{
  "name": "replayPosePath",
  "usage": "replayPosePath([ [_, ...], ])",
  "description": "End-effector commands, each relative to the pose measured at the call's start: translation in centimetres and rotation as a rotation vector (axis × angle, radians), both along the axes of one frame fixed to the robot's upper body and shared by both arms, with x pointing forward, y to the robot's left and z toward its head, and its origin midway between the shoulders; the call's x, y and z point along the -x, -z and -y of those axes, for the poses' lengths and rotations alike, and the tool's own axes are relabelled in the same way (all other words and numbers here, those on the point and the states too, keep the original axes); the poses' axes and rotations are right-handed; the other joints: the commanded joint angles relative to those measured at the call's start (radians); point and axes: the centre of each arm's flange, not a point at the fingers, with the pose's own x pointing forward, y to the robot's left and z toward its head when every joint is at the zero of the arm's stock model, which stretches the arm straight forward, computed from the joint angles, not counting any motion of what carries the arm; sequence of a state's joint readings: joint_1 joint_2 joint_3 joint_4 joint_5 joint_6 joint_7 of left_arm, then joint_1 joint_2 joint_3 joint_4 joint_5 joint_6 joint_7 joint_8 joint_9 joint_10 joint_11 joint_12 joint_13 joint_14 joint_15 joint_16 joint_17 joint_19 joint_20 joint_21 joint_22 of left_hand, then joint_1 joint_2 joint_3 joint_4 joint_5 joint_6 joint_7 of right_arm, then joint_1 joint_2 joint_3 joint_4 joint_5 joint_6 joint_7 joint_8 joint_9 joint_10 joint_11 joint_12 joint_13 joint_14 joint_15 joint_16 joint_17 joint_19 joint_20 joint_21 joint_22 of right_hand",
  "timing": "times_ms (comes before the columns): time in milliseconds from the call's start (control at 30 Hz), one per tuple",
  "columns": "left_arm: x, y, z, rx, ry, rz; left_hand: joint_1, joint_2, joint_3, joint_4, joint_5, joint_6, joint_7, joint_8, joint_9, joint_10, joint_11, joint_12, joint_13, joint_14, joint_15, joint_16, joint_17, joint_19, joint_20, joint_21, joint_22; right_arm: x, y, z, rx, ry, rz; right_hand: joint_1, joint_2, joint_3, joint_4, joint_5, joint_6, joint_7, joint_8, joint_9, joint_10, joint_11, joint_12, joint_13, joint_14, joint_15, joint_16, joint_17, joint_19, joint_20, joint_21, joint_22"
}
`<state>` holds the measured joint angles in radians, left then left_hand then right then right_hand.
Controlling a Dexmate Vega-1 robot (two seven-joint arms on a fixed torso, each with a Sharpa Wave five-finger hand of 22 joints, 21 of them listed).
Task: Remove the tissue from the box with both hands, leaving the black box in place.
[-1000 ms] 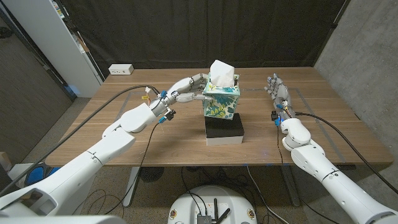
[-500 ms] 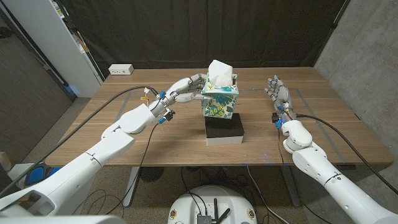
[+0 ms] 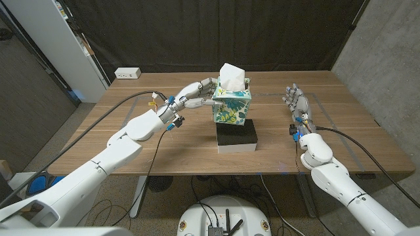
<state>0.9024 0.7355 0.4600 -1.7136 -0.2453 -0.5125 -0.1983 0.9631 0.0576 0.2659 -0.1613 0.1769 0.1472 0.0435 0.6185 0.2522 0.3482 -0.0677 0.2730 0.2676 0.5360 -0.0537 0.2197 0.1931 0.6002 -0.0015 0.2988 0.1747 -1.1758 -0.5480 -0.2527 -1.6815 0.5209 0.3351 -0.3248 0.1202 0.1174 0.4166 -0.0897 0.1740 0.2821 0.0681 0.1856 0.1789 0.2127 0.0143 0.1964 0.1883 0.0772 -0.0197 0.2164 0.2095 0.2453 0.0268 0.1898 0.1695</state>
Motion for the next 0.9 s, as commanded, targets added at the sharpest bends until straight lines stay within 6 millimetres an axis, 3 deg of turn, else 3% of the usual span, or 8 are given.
replayPosePath([
  [33,-0.1,0.0,0.1,-0.003,0.009,-0.002,-0.008,-0.002,0.006,0.0,0.006,0.001,-0.003,0.008,0.002,0.005,0.0,-0.007,0.004,0.005,-0.162,-0.002,0.002,0.059,-0.118,-0.004,0.004,2.0,1.3,0.1,-0.021,0.027,0.003,0.008,0.016,0.001,-0.007,0.007,-0.003,0.005,0.004,0.002,-0.004,-0.002,-0.004,0.005,0.0,0.006,0.001,0.002,-0.001,-0.001,0.005,0.004],
  [900,-0.5,0.1,0.2,-0.002,0.023,-0.008,-0.016,-0.001,0.013,0.002,0.006,-0.003,-0.003,0.014,0.001,0.005,-0.001,-0.017,0.008,0.002,-0.162,-0.009,0.003,0.056,-0.119,-0.014,0.005,6.3,4.2,0.0,-0.058,0.096,0.023,0.011,0.019,0.002,-0.009,0.008,0.007,0.013,0.008,0.003,0.01,-0.003,0.001,0.005,0.005,0.005,0.004,0.002,0.003,-0.002,0.007,0.004],
])
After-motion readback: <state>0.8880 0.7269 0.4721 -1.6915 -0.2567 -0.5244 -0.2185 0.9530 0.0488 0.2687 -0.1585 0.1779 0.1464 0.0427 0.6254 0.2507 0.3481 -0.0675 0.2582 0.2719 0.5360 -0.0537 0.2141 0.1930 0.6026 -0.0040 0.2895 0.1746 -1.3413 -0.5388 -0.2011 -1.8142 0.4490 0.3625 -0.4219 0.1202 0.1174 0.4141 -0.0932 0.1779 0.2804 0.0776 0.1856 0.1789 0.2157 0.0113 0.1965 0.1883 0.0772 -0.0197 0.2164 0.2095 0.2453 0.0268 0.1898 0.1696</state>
